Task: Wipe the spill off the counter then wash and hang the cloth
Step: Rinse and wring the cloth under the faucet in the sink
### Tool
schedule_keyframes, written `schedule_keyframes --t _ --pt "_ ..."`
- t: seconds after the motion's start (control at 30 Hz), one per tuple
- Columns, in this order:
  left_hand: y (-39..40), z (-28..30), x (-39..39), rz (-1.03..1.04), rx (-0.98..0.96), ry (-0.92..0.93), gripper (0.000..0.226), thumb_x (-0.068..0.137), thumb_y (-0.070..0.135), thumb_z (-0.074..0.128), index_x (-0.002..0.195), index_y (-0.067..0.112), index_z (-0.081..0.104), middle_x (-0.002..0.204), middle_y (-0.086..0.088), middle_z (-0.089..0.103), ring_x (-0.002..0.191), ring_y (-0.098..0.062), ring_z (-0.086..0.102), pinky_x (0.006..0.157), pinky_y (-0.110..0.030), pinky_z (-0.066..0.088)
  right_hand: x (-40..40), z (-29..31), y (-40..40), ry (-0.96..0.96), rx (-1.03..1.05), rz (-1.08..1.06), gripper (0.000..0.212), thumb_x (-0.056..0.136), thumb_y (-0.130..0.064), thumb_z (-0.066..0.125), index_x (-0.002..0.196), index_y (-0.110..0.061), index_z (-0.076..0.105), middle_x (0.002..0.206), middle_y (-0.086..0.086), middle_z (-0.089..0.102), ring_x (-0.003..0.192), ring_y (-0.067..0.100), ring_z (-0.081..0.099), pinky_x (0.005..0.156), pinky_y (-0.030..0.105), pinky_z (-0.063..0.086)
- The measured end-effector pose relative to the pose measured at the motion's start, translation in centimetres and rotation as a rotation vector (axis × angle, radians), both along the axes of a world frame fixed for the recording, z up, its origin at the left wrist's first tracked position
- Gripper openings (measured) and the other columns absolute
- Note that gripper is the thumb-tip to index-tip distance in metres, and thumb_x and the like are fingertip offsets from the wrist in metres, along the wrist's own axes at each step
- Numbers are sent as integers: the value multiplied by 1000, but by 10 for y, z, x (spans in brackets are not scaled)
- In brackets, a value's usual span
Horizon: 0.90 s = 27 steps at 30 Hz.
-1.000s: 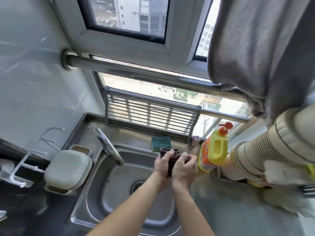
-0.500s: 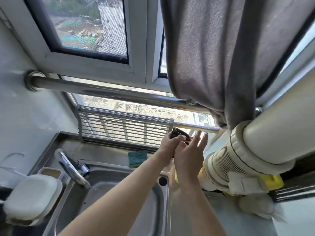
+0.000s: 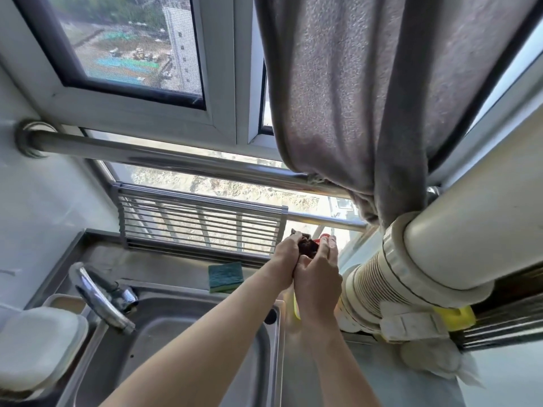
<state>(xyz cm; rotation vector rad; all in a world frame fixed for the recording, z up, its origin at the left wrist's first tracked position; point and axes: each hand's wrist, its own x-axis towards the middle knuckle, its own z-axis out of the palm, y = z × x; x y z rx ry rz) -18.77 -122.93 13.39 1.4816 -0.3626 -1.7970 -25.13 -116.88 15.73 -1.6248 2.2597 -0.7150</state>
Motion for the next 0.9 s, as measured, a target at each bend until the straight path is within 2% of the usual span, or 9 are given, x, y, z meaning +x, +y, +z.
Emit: schedule_keyframes --t 0.07,0.1,0.2,0.27,0.37,0.47,0.53,0.73,0.9 --pt "1 3 -2 15 38 -5 31 98 33 52 98 7 70 89 -12 69 77 -24 65 67 -30 54 0 -3 0 18 16 -9 69 94 -22 63 155 -11 34 164 3 31 122 31 64 89 40 55" --pt "1 1 -4 25 53 -20 30 97 32 51 94 8 69 85 -11 67 74 -24 63 65 -30 53 0 -4 0 24 18 -15 68 93 -22 65 153 -9 35 163 4 33 116 33 67 84 40 56" --pt "3 -5 -4 41 108 -66 30 95 30 49 87 8 68 80 -11 65 72 -25 62 67 -32 53 1 -9 3 41 -27 6 63 88 -17 69 142 -6 41 156 10 40 94 39 72 61 40 56" --pt "4 -13 -2 54 96 -10 31 94 32 52 91 8 71 83 -11 68 75 -25 65 69 -32 55 4 -14 5 47 -48 12 64 85 -16 72 141 -8 42 156 9 41 86 39 73 54 39 55" --pt "4 -14 0 75 2 94 32 96 35 57 104 9 74 100 -14 73 90 -28 69 82 -35 58 7 -16 5 57 -64 4 63 88 -16 70 143 -9 42 157 8 39 88 38 73 55 39 56" --pt "1 -13 0 82 -19 130 39 96 39 59 116 8 72 110 -17 73 93 -28 69 84 -35 57 8 -16 4 51 -59 1 57 90 -12 65 143 -9 43 157 8 39 96 36 72 57 37 56" --pt "0 -15 -2 69 -15 135 43 94 42 60 117 8 71 116 -18 73 95 -28 70 87 -36 57 7 -17 3 47 -55 6 56 90 -10 64 142 -8 44 156 10 41 96 36 72 57 36 55" --pt "5 -22 -1 52 -14 189 47 91 47 62 117 10 73 119 -16 73 109 -31 70 97 -39 56 5 -19 3 87 -58 30 55 87 -11 68 137 -7 47 155 11 42 86 35 74 54 37 56" --pt "7 -27 1 45 -33 233 49 87 44 68 121 8 71 120 -16 73 116 -32 68 103 -41 53 3 -18 3 104 -48 36 54 90 -12 64 140 -12 43 159 8 39 94 35 73 63 39 59"
